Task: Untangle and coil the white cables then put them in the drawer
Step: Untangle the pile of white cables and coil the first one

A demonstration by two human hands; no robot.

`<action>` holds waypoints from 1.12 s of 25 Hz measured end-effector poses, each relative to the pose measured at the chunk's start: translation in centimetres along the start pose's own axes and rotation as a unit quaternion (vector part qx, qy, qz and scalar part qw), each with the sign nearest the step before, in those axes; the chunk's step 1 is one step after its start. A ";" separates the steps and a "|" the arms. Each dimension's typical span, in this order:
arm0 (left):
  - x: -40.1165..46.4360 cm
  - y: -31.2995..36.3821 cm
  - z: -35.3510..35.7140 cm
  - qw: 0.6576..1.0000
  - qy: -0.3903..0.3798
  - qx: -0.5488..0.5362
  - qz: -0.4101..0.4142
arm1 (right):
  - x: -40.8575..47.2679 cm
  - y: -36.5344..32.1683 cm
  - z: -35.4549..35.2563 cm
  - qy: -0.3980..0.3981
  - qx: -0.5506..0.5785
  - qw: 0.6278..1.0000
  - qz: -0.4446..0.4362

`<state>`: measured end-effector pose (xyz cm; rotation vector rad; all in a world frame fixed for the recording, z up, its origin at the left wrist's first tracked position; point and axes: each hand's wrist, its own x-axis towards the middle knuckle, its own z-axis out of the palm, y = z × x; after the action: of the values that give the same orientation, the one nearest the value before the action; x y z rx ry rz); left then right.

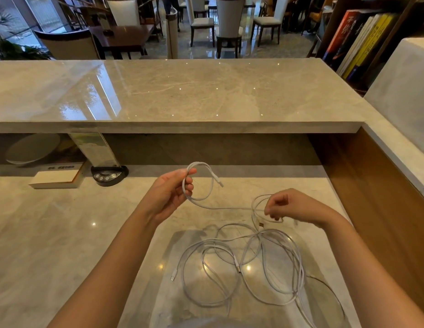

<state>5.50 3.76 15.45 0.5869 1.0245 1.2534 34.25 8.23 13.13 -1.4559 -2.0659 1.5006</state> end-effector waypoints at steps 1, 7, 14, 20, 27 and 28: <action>-0.1 -0.3 0.1 1.000 -0.008 0.010 -0.008 | 0.3 -0.4 -0.4 0.047 -0.027 0.998 0.004; -0.9 -1.8 0.3 0.998 -0.019 0.025 -0.045 | 2.7 -3.1 -0.5 0.238 -0.038 0.970 0.005; -1.4 -3.2 0.6 0.997 0.014 0.065 -0.038 | 2.7 -8.1 2.0 0.322 -0.057 0.945 -0.031; -1.0 -4.3 0.9 0.994 0.092 0.057 0.013 | 0.1 -10.1 5.5 0.197 0.062 0.972 -0.111; -1.5 -4.4 2.1 1.000 0.006 -0.018 0.001 | 0.3 -6.9 10.2 0.303 -0.165 0.905 -0.251; -1.5 -4.2 2.2 0.999 0.007 -0.039 -0.009 | 0.2 -6.7 10.5 0.311 -0.188 0.893 -0.265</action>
<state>9.54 1.59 13.37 0.5092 0.9858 1.2776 23.50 2.04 13.61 -1.1200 -2.1223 0.3681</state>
